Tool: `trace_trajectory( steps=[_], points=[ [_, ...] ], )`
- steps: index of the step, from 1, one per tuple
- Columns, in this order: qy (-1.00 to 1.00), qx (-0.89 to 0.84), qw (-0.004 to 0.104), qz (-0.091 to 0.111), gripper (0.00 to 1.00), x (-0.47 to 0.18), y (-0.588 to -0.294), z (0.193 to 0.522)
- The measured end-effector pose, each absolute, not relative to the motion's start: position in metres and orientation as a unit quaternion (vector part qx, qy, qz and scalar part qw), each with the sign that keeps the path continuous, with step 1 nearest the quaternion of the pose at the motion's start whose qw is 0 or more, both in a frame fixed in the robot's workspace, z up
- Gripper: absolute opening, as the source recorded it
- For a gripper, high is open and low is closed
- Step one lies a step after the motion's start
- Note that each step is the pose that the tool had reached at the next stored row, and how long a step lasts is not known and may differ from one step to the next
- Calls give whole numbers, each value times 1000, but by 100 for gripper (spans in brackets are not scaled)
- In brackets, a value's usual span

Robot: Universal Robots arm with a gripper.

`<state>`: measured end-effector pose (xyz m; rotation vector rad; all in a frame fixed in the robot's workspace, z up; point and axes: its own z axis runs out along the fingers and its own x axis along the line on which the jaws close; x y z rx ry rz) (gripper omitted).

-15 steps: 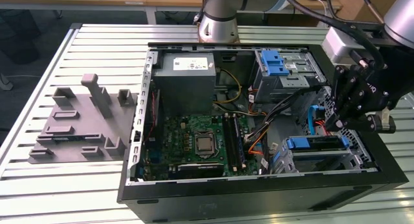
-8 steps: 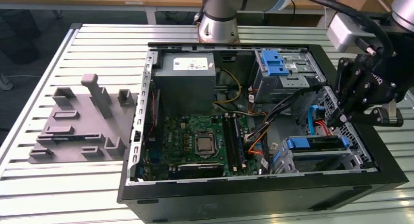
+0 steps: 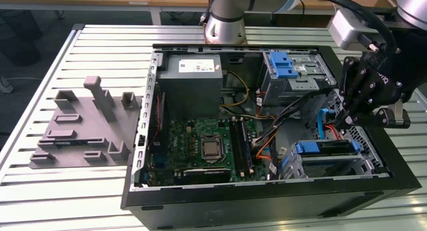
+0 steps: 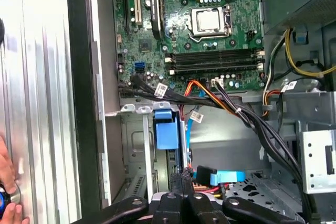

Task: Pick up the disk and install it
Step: 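Insert the second disk wire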

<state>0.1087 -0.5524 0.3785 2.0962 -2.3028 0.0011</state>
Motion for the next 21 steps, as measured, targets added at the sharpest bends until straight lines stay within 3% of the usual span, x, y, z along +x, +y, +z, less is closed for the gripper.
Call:
trace_trajectory(
  steps=[21],
  points=[
    [-739, 673, 14, 2, 11, 101, -534, 394]
  ],
)
